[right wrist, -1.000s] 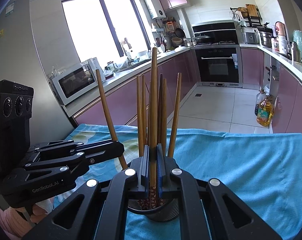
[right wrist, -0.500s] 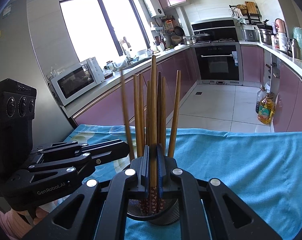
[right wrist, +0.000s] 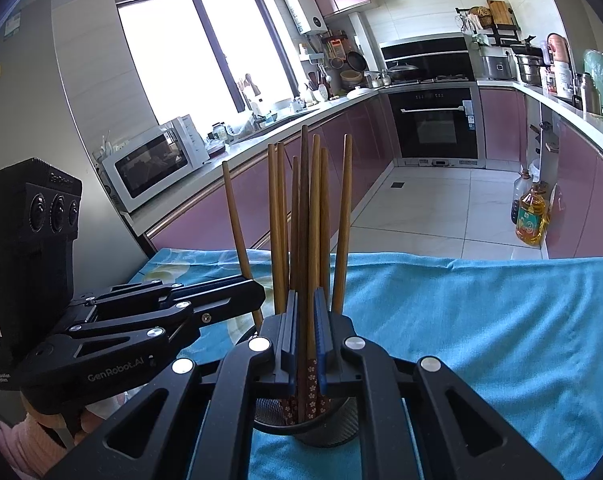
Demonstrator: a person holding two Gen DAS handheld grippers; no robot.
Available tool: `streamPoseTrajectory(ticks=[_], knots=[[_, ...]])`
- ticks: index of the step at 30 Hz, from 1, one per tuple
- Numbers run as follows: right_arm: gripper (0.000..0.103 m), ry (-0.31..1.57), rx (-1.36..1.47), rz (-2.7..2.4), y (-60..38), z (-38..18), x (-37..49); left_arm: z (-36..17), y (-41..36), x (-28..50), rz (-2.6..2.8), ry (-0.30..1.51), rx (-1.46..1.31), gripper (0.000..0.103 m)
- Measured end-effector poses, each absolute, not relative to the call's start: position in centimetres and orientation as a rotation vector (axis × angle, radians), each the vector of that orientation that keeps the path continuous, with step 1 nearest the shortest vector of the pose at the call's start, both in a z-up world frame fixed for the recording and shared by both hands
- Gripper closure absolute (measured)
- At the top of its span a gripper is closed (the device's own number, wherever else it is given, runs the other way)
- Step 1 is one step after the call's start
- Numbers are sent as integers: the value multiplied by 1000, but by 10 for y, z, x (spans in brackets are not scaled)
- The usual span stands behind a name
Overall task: Organize utensils
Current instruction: 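Open both tools to release the chopsticks and withdraw from the cup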
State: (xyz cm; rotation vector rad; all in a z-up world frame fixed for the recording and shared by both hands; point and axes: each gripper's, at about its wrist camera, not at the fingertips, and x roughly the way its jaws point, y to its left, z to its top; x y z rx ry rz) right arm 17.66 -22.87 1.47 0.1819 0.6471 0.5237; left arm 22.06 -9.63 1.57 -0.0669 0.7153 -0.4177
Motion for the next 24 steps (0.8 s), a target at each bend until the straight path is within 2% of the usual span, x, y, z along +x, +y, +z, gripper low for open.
streamPoseTrajectory(ticks=[1,2,3,6,10,12,13,17,18,20,24], knots=[[92,648,183,523,-229,14,175,15,-96,220,-419,716,-67,86],[84,648,183,518,-230,13,174,15,-96,219,-419,715,-66,83],[72,648,186,514,-231,13,173,14,-96,218,-416,712,-63,72],[63,647,198,505,-236,12,170,15,-94,213,-369,690,-42,56],[54,634,198,494,-241,14,162,18,-85,201,-334,660,-35,44],[49,621,193,486,-242,15,156,20,-81,192,-310,635,-25,33],[47,615,188,481,-243,16,153,21,-78,188,-297,623,-25,31],[35,587,164,450,-245,18,139,22,-63,167,-235,582,-27,15],[29,581,156,438,-245,18,135,22,-60,162,-220,572,-24,10],[22,564,146,422,-247,16,126,22,-52,151,-187,552,-20,6],[13,548,126,389,-247,8,110,18,-39,128,-130,527,-10,6]])
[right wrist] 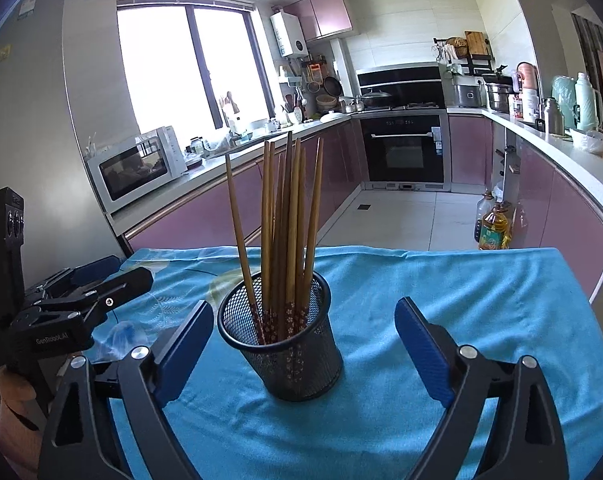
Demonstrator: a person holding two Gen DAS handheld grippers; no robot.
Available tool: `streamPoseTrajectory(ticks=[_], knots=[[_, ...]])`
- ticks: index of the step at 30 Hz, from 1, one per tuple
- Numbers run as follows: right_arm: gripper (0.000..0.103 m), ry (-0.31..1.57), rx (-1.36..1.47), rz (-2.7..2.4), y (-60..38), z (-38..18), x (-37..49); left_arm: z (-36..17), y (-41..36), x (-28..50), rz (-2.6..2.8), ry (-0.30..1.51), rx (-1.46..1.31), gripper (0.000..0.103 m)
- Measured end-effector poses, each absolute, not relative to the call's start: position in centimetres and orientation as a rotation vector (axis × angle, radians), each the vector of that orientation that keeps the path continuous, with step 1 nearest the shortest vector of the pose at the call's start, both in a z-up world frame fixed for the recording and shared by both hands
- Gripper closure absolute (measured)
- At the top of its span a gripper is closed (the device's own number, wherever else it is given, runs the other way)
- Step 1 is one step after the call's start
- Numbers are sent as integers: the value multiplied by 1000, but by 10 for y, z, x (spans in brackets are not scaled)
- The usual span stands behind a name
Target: Organize utensils
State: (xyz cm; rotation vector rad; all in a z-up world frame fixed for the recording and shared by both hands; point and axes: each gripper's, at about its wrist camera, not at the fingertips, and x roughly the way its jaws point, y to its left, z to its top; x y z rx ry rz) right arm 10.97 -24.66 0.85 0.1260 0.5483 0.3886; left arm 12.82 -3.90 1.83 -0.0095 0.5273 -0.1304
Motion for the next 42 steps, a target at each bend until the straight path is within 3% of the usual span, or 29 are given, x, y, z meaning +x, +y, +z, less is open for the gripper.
streamPoseTrajectory(ticks=[5,42], knots=[[7,508,85,355,-241,4,91,12,-25,104,-77,506,2,6],[7,384,41,312,-223,-6,32,13,-6,31,31,354,9,6]])
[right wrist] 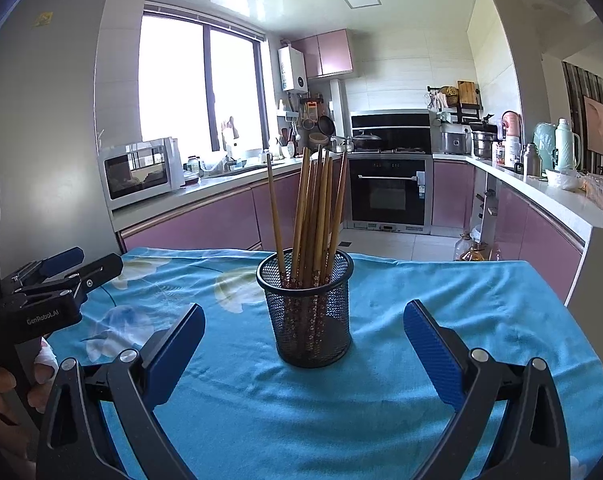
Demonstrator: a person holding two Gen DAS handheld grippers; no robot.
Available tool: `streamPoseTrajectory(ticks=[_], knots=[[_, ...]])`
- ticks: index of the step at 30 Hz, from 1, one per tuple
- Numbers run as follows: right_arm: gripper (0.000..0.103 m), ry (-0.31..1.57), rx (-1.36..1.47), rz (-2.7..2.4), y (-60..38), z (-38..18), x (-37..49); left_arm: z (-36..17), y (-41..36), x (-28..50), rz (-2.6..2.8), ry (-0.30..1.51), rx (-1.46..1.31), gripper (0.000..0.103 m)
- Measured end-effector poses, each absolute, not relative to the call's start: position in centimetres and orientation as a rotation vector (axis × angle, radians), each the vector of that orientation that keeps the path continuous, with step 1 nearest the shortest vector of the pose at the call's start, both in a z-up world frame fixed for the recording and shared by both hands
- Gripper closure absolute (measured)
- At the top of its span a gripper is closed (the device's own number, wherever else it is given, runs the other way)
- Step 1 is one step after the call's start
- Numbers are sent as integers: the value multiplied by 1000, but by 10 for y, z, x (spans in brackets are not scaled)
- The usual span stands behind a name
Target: Organize utensils
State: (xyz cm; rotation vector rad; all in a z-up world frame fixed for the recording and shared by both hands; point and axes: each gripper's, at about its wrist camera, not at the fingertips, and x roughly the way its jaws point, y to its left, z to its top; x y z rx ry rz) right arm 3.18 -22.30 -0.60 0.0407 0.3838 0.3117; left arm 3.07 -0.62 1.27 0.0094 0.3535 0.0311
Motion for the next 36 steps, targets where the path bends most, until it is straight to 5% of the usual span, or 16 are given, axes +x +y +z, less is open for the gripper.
streamPoseTrajectory(ticks=[36], knots=[[7,375,39,313,-216,-4,28,10,-1,19,39,337,3,6]])
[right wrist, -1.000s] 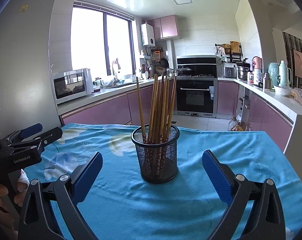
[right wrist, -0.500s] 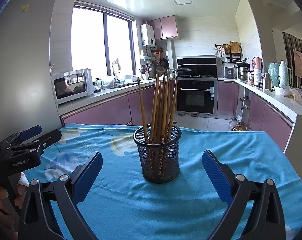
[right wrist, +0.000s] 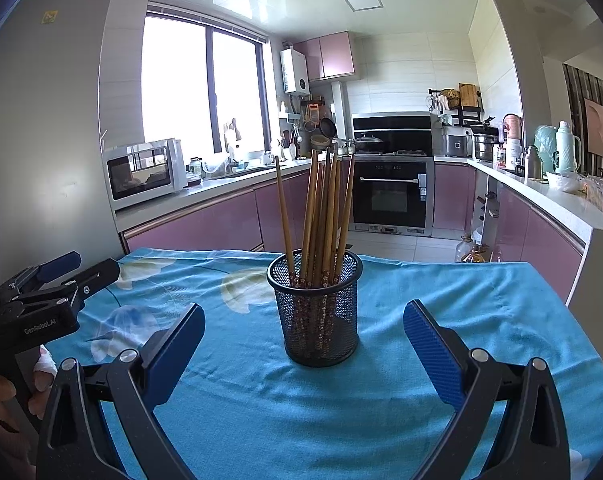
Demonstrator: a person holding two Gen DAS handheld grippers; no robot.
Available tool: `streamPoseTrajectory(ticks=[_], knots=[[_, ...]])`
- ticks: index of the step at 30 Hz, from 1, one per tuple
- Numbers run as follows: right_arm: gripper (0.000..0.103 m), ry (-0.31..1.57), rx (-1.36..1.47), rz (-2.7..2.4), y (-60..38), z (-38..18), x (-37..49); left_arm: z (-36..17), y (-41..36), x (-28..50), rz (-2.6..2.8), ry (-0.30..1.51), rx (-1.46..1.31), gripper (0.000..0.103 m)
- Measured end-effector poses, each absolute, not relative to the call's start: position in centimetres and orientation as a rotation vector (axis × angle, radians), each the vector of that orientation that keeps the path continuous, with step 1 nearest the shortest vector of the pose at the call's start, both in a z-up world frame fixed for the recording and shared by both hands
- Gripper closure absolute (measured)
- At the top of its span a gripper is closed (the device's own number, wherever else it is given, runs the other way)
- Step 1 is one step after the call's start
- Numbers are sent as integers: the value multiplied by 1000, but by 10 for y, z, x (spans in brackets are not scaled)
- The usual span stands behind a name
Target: Organize utensils
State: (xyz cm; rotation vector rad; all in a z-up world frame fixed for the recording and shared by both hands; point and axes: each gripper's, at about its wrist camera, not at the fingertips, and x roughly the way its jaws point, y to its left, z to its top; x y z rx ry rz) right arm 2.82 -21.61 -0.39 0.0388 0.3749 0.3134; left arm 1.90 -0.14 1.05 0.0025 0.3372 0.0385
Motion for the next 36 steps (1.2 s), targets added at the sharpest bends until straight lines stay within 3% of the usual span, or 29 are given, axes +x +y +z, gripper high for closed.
streamPoseTrajectory(ticks=[36], knots=[[7,333,51,294,-214,0,19,14,0,11,56,302,0,6]])
